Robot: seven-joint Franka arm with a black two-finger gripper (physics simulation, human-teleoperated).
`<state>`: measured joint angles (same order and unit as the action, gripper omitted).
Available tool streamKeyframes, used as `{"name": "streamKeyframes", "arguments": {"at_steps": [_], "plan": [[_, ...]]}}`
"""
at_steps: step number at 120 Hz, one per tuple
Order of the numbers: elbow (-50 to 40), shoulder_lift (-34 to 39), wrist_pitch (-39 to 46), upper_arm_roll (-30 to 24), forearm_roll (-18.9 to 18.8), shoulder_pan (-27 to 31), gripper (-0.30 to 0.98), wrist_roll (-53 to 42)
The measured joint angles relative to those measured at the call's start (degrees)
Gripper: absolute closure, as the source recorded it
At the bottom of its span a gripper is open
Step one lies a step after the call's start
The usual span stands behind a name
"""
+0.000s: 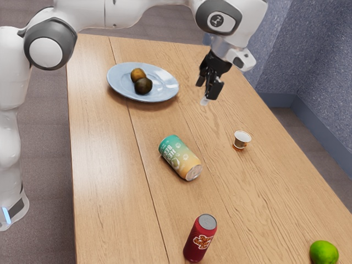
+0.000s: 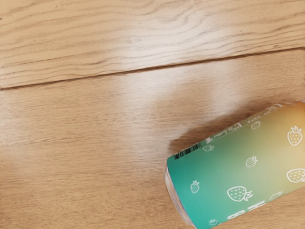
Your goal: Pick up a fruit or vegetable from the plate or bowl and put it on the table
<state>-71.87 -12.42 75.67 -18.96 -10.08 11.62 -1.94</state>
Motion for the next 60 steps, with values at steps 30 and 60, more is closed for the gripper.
{"name": "streamKeyframes", "arguments": {"at_steps": [30, 60], "plan": [[-0.34, -0.15, 9.68, 0.29, -1.03, 0.28, 0.0, -0.91], [-0.92, -0.52, 12.52, 0.44, 0.67, 0.72, 0.0, -0.77]]}}
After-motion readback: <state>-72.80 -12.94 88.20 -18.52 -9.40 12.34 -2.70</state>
